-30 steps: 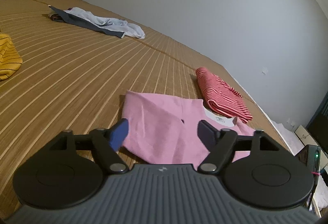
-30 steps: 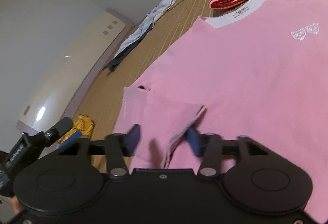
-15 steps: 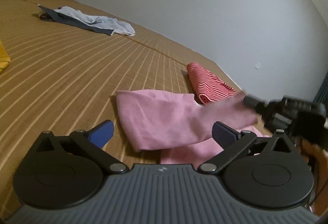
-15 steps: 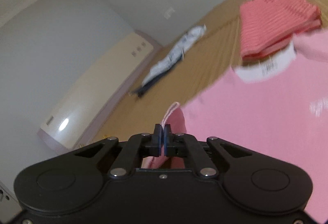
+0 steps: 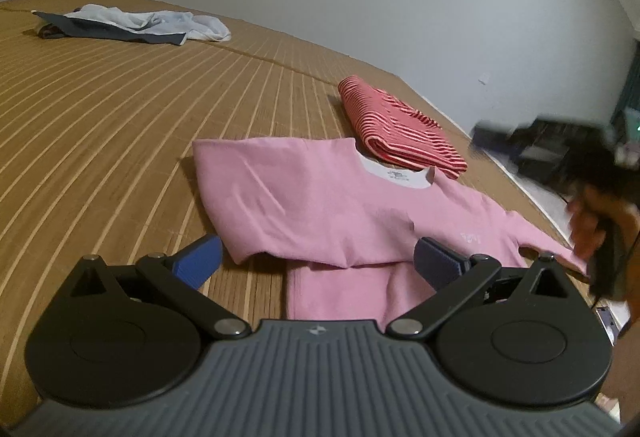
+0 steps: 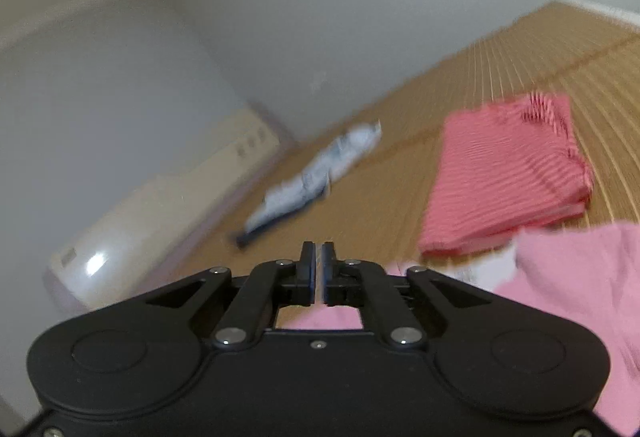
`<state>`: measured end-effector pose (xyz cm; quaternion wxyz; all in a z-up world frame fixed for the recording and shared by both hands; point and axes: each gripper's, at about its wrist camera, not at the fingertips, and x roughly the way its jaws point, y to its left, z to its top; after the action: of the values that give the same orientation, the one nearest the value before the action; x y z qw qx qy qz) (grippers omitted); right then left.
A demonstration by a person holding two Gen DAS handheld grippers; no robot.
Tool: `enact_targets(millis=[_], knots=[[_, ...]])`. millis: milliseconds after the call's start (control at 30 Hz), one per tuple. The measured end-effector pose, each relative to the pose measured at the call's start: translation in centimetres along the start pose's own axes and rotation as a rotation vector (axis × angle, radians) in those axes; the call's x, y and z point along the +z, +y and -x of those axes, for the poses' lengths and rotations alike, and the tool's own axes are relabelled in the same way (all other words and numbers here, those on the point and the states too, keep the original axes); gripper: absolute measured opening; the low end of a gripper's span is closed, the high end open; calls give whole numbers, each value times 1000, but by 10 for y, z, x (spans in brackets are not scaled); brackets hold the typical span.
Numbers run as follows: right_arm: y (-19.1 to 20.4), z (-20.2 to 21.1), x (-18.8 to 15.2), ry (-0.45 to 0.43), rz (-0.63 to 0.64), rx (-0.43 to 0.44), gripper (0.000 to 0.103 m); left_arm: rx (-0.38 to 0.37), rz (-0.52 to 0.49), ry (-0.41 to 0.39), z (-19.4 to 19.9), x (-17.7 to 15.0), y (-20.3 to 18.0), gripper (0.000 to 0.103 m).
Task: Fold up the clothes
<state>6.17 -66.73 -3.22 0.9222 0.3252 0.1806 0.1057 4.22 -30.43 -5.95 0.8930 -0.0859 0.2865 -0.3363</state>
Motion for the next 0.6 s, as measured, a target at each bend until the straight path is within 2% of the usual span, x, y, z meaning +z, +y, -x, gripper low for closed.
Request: enact_targets(millis=[33, 100, 167, 300, 433, 533, 600], knots=[[-2, -8, -8, 39, 12, -12, 13, 0, 1, 3, -1, 0, 0, 103], [-8, -25, -25, 117, 36, -34, 37, -3, 1, 12, -1, -1, 0, 103], [-14, -45, -44, 188, 55, -40, 44, -4, -1, 15, -1, -1, 1, 103], [-14, -70, -73, 225, 168, -131, 45, 16, -6, -1, 3, 0, 3, 103], [-16, -82, -87, 223, 197, -118, 44, 9, 8, 2, 1, 0, 4, 103], [-16, -83, -91, 215, 238, -126, 40, 7, -7, 5, -2, -1, 1, 103], [-14, -83, -93, 207, 276, -137, 30, 1, -21, 9, -5, -2, -2, 103]])
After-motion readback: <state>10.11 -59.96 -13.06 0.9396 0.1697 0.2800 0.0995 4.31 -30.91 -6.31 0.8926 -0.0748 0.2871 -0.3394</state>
